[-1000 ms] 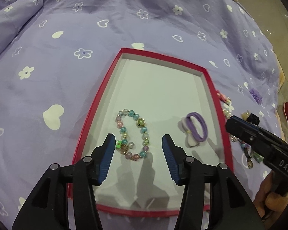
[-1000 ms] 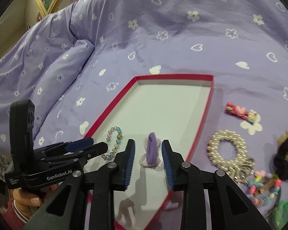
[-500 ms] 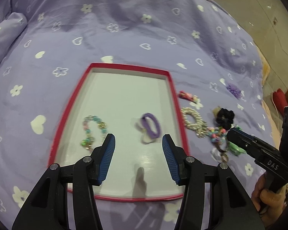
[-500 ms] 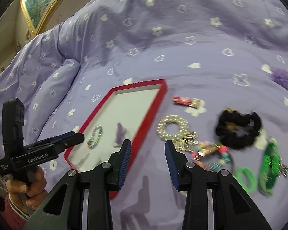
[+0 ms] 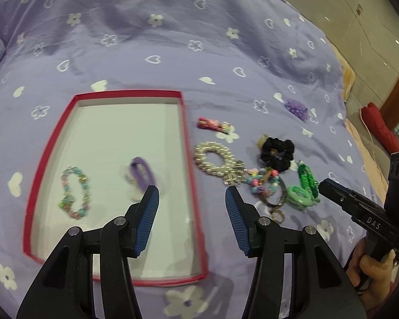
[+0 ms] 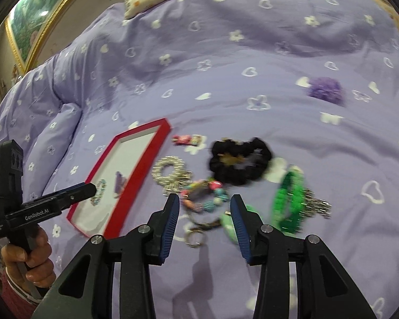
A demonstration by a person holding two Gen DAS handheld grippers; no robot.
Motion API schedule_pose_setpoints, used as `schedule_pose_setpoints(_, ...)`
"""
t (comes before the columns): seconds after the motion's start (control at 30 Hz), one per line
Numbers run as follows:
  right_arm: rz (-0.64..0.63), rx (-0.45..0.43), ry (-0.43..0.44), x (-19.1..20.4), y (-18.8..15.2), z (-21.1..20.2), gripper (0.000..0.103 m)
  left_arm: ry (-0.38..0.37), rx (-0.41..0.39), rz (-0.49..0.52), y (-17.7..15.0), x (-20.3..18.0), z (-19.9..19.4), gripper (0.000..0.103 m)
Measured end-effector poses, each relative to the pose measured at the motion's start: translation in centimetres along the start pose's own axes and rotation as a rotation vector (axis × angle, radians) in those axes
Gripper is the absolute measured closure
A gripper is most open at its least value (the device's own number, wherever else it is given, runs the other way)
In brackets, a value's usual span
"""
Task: Organize jewelry
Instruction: 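Withdraw both tools from the tray toward the jewelry pile, then grasp the black scrunchie with the left tool while the right tool grasps the green braided tie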
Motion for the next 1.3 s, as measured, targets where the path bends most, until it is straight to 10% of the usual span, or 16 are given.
schedule_pose_setpoints(0.93,0.102,0.037,-0.1,-7.4,0.1,1.7,0.063,-0.113,0.146,0.175,5.6,-9.4,11.0,0.052)
schedule_pose_setpoints(1.1,0.097,0.074,-0.106,-7.6,-0.2,2.7,0.081,-0.139,0.19,0.171,6.1,-10.4,13.6,0.052)
schedule_pose_setpoints(1.2,0.094,0.075,-0.113,-7.7,-0.3,2.7,0.093,-0.169,0.203,0.178,6.1,-10.9,14.3,0.085)
schedule_pose_setpoints(1.3,0.088,0.061,-0.106,-7.6,-0.2,2.4,0.094,-0.173,0.185,0.191,6.0,-11.2,13.8,0.086)
Point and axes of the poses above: each gripper's, at about its wrist camera, not at the fingertips, and z roughly the way its jaws point, x to its left, y to its top, the point moved 1 cm from there along z, roughly the way its jaws point, and after that the axes turned 5 degrees about x, right-handed, at the moved point
